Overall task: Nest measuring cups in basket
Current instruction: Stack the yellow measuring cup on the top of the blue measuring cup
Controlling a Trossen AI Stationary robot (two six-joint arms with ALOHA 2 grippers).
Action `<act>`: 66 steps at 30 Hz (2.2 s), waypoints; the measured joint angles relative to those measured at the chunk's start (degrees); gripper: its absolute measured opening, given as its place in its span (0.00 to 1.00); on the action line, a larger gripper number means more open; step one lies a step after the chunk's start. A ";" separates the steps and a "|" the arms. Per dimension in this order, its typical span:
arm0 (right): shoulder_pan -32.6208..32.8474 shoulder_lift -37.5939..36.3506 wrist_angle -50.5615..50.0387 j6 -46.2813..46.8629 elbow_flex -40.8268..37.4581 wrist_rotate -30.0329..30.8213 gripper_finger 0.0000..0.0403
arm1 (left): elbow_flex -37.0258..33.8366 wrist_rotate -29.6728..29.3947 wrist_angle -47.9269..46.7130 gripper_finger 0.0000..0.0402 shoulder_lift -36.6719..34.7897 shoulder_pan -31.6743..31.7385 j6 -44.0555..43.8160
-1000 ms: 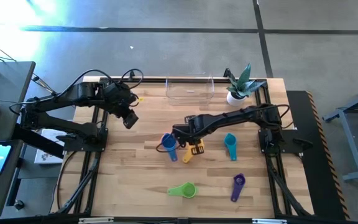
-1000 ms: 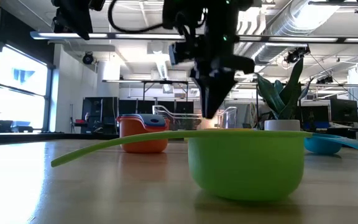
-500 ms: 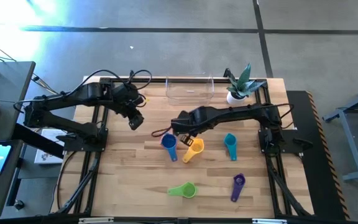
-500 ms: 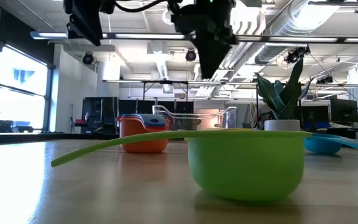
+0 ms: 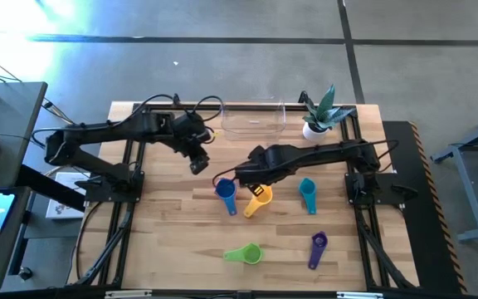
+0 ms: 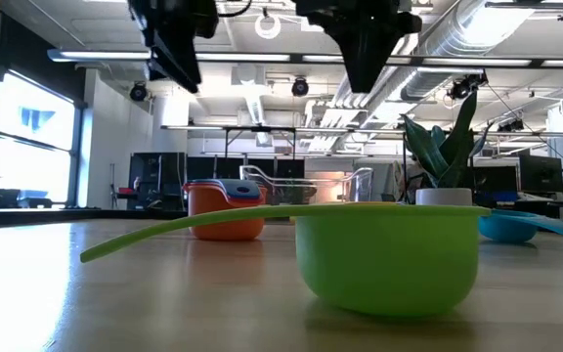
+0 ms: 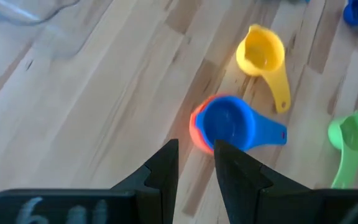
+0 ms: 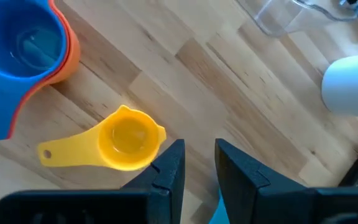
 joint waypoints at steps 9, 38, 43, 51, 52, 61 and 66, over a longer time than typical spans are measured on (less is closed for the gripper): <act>-3.00 -6.50 0.06 6.59 -0.02 5.20 0.20 | 0.00 1.21 10.71 0.23 5.35 0.07 -1.56; -22.36 -16.43 0.32 -12.86 -0.02 15.36 0.20 | 3.88 7.11 39.07 0.23 18.09 -4.59 -17.38; -23.16 -16.43 0.48 -14.32 -0.02 15.50 0.20 | 10.37 6.91 35.22 0.23 20.93 -4.59 -16.16; -23.10 -16.43 0.54 -15.76 -0.02 15.41 0.20 | 15.00 6.90 31.20 0.23 27.84 -4.79 -12.70; -23.06 -16.43 0.54 -15.76 -0.02 15.39 0.20 | 15.06 6.91 31.24 0.23 28.58 -4.86 -12.62; -23.06 -16.43 0.68 -15.57 -0.02 15.28 0.20 | 15.10 7.40 31.54 0.23 33.76 -6.61 -4.46; -23.03 -16.43 1.04 -14.71 -0.05 15.02 0.20 | 15.10 7.38 31.35 0.23 36.50 -7.23 -4.00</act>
